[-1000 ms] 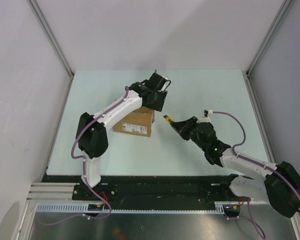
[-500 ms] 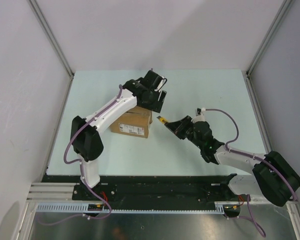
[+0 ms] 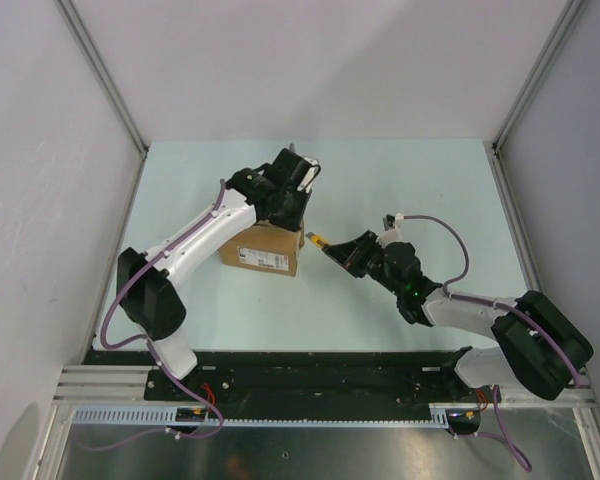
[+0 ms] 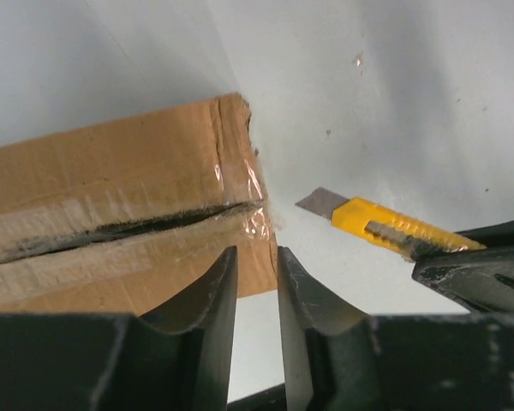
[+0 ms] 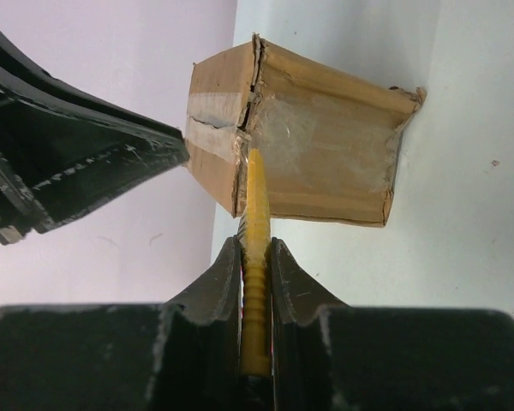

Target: Unpack the express box

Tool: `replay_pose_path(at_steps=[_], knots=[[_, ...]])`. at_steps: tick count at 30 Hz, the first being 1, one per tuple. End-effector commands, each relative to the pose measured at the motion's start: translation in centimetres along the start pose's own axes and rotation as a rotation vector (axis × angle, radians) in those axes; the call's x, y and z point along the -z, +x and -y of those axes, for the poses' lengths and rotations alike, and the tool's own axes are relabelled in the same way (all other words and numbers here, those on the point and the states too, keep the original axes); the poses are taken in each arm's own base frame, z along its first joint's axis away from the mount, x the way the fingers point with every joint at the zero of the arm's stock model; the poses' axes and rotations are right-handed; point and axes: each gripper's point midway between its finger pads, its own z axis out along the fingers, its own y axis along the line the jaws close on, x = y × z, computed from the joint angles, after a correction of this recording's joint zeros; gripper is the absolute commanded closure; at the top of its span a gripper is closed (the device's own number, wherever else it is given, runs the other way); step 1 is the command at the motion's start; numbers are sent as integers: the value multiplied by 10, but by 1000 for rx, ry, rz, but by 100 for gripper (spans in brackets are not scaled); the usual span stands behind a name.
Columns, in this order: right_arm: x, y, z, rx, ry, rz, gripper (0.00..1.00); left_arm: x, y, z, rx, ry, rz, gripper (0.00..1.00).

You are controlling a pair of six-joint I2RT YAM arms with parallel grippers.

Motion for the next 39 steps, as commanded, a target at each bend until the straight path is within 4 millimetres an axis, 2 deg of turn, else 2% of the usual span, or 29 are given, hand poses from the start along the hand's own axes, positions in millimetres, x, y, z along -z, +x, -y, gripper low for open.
replay_pose_path(at_steps=[1, 12, 22, 31, 39], knots=[[-8, -5, -29, 10, -94, 17, 100, -7, 6, 2, 21, 12, -21, 71], [-21, 0, -36, -13, -116, -1, 100, -21, 14, 1, 21, -10, -58, 73], [-17, -8, -34, 5, -79, 42, 100, -36, 25, -5, 5, -51, -99, 77], [-20, -3, -34, -13, -93, 18, 100, -36, 24, -9, 2, -78, -93, 79], [-23, -18, -31, -14, -87, 60, 100, -36, 26, -8, -4, -75, -97, 80]])
